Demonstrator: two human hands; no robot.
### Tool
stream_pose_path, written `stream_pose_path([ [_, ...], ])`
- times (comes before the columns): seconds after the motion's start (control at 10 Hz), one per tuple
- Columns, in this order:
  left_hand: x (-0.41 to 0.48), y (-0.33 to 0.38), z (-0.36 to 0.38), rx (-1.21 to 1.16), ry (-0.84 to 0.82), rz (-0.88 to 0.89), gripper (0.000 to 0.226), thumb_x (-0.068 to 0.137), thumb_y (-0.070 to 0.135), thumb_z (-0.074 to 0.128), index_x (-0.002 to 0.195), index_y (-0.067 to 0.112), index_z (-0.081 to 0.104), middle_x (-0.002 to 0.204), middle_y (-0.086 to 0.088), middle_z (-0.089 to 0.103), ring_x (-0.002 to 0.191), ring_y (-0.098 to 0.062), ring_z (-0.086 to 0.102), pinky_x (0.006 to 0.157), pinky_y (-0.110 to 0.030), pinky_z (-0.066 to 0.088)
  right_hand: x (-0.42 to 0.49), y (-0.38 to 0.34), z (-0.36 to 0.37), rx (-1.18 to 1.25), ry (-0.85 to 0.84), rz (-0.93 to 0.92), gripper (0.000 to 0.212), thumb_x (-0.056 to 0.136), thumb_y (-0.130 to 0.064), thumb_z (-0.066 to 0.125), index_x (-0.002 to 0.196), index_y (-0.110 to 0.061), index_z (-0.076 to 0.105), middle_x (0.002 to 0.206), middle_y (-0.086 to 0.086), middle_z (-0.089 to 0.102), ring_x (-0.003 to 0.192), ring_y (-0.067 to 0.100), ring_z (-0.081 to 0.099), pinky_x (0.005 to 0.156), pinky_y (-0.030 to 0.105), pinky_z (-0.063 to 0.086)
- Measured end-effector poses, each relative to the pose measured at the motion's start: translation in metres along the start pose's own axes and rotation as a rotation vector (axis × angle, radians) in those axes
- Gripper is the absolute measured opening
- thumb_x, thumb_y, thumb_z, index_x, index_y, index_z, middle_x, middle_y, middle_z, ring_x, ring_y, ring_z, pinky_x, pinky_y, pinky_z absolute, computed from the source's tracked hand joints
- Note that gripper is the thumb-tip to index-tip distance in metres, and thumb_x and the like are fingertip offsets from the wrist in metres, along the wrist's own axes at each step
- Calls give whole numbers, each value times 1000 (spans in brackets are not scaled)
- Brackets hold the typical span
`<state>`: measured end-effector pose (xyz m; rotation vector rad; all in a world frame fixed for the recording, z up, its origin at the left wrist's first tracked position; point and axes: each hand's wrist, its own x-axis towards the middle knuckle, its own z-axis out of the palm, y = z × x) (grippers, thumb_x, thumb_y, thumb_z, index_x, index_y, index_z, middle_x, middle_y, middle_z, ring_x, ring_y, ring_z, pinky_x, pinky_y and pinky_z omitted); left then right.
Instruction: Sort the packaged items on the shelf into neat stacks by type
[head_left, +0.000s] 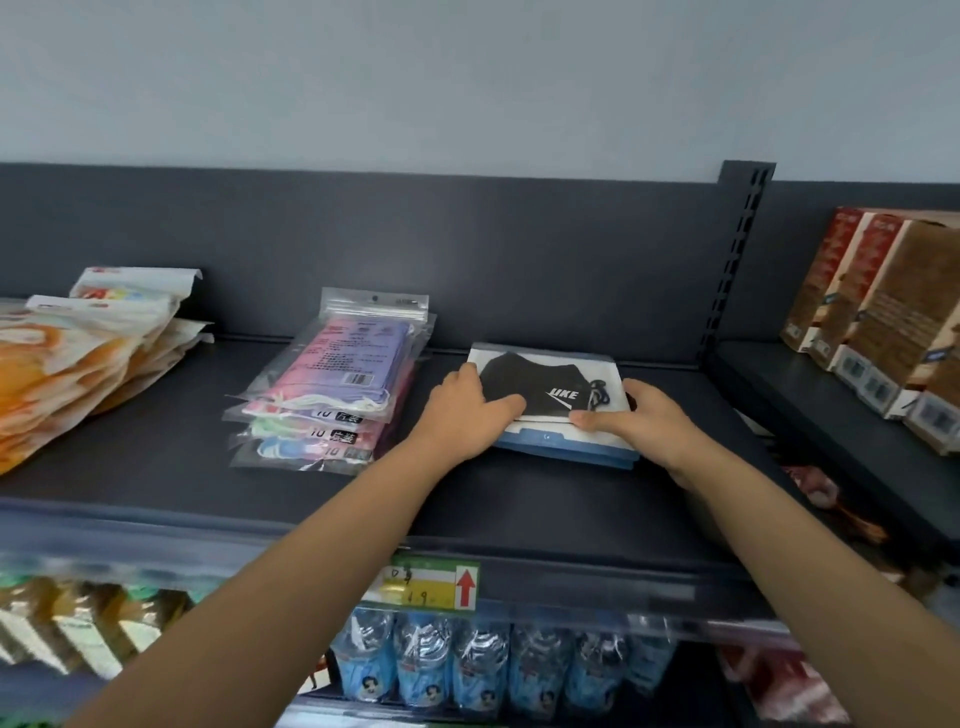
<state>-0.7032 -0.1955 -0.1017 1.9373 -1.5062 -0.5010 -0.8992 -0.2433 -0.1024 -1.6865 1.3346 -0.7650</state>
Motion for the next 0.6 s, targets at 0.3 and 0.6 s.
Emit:
stream_pose_path([
  [0.3, -4, 4, -14, 273, 68, 133, 58, 91, 46, 45, 136, 8, 42, 144, -14, 41, 131, -35, 35, 103, -43, 28, -12, -24, 11, -61, 63, 14, 64, 87, -40, 66, 139, -9, 43, 132, -3, 50, 118, 16, 49, 88, 22, 33],
  [0.6, -25, -7, -36, 560, 1, 486, 64, 96, 56, 33, 139, 10, 43, 143, -11, 46, 130, -30, 41, 105, -42, 31, -31, -46, 35, -764, 277, -33, 63, 90, -58, 47, 127, -7, 51, 133, 18, 49, 121, 38, 48, 98, 44, 44],
])
